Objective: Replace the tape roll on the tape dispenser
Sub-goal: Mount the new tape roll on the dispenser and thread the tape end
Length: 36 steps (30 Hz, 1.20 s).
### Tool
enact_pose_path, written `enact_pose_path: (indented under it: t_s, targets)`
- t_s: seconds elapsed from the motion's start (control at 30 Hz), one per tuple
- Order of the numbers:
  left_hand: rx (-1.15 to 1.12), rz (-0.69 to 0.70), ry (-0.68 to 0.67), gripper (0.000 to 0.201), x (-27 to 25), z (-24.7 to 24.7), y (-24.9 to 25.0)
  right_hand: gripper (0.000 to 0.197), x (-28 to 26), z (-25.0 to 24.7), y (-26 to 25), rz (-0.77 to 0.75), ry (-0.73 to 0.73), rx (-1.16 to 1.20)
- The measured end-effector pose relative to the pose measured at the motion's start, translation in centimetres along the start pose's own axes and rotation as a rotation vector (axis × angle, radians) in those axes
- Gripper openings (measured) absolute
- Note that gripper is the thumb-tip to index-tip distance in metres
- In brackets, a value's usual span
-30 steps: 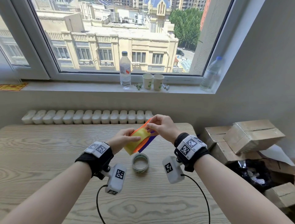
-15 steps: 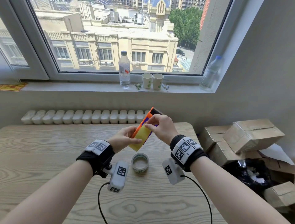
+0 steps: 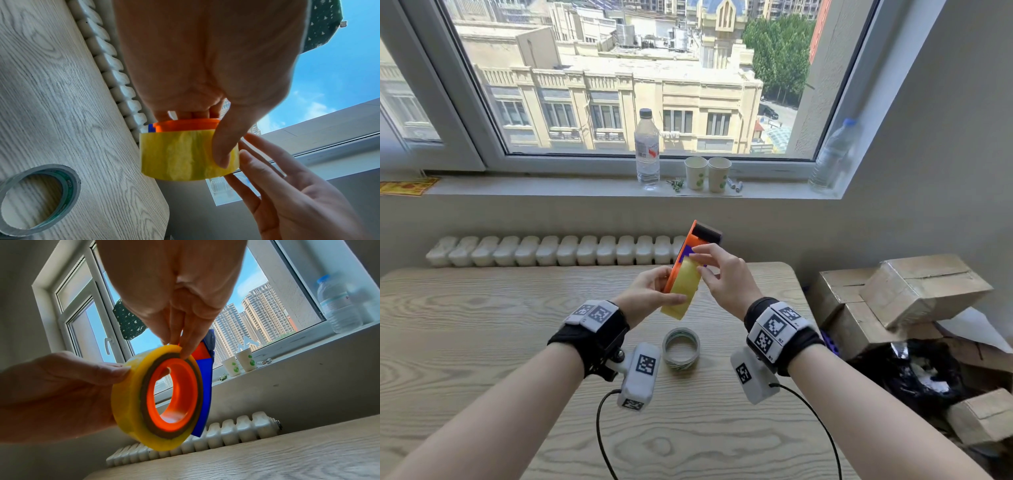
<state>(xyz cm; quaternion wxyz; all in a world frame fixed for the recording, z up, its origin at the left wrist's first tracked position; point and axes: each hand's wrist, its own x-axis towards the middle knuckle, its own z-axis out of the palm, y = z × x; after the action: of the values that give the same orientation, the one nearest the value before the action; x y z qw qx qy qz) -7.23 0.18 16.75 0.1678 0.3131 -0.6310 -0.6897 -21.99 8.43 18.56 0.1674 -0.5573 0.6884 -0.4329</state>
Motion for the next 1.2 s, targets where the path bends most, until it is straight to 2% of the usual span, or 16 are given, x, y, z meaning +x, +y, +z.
enact_pose_path:
  t_s: [0.33, 0.57, 0.9, 1.07, 1.2]
  targets:
    - [0.044, 0.002, -0.007, 0.046, -0.02, 0.05, 0.42, 0.027, 0.19, -0.03, -0.17, -0.030, 0.096, -0.084]
    - [0.045, 0.011, 0.017, 0.049, 0.05, 0.13, -0.01, 0.026, -0.06, 0.06, -0.26, -0.081, 0.079, -0.183]
    - [0.051, 0.006, 0.003, 0.050, 0.05, 0.10, -0.27, 0.020, 0.21, 0.00, -0.22, -0.017, 0.119, -0.241]
    - [0.067, -0.012, -0.028, 0.052, -0.06, -0.02, -0.49, 0.021, 0.19, -0.07, -0.50, 0.008, 0.103, -0.191]
    - [0.112, -0.021, -0.057, 0.052, -0.05, -0.20, -0.48, 0.029, 0.27, -0.30, -0.53, 0.054, 0.092, -0.082]
